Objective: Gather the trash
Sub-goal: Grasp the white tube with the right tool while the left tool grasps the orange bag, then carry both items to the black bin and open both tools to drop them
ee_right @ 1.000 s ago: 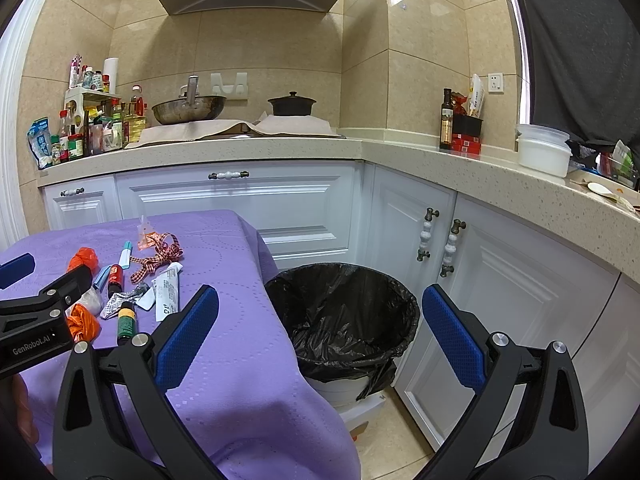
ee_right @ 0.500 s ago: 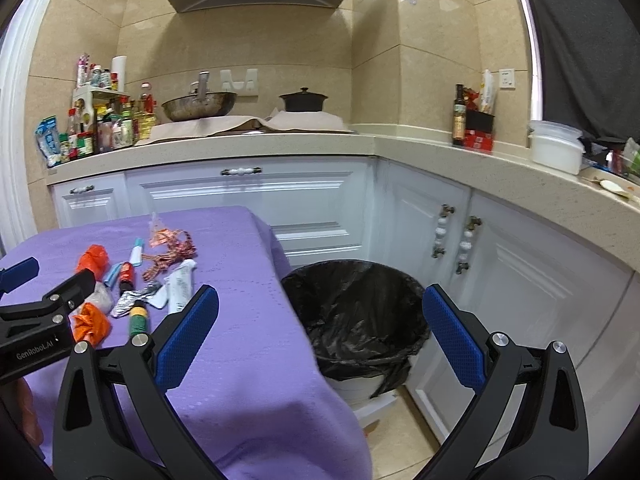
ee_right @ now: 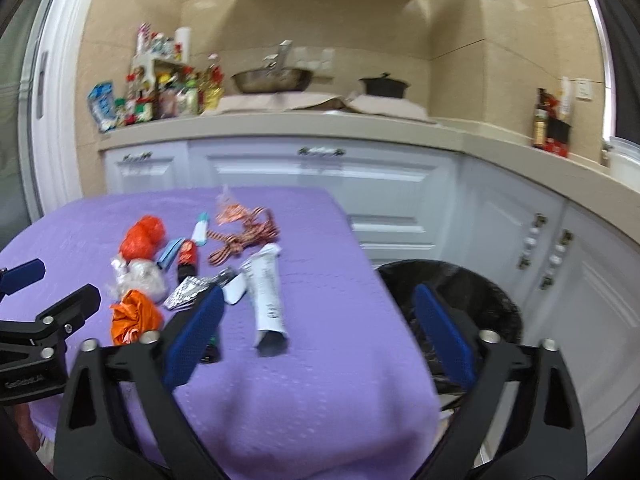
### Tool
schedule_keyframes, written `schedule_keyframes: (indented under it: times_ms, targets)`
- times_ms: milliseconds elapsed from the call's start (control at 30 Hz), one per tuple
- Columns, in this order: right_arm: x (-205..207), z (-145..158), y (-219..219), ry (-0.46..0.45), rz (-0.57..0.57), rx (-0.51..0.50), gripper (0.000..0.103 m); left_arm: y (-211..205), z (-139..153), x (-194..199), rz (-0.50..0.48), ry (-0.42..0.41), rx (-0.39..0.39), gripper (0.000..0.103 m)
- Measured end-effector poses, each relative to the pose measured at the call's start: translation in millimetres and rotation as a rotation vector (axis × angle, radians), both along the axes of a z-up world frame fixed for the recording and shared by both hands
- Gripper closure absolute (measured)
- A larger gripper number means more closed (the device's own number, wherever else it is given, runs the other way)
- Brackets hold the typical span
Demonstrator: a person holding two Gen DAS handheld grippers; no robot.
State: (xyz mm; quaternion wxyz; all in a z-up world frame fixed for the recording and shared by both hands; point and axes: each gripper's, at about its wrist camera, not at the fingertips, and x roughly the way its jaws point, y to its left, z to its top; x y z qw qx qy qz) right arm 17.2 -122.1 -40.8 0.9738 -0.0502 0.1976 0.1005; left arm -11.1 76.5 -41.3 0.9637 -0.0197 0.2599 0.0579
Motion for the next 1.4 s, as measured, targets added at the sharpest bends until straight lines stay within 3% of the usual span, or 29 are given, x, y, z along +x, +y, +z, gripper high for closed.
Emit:
schedule_keyframes:
  times_ms: [167,267,333,367,467,500,633,933,1100,1400]
  targets:
    - [21,-14,15,0.062,0.042,-0.007,0.028,3,-4,3,-0.012,0.018,-0.007,0.007]
    - [34,-23,21,0.102,0.058,-0.019,0.040,1,-7,5,-0.022,0.020,0.000,0.009]
    - [41,-30,24,0.133,0.072,-0.019,0.047,0,-8,7,-0.023,0.025,0.001,0.022]
    - [45,-33,25,0.144,0.076,-0.021,0.048,0,-10,9,-0.026,0.034,0.002,0.037]
    - [50,-40,29,0.175,0.094,-0.021,0.068,-1,-16,15,-0.025,0.065,0.004,0.039]
    - [52,-41,29,0.183,0.098,-0.021,0.079,0,-17,15,-0.025,0.067,-0.002,0.039]
    - [51,-43,28,0.180,0.102,-0.013,0.088,-6,-18,12,-0.032,0.052,-0.004,0.039]
    - [35,-32,7,0.135,0.074,0.015,0.089,-27,-22,18,-0.045,0.056,0.012,0.039]
    - [28,-32,-7,0.126,0.058,0.032,0.089,-33,-31,25,-0.034,0.069,0.037,0.065]
    - [19,-30,-22,0.106,0.034,0.051,0.089,-35,-34,22,-0.026,0.058,0.060,0.072]
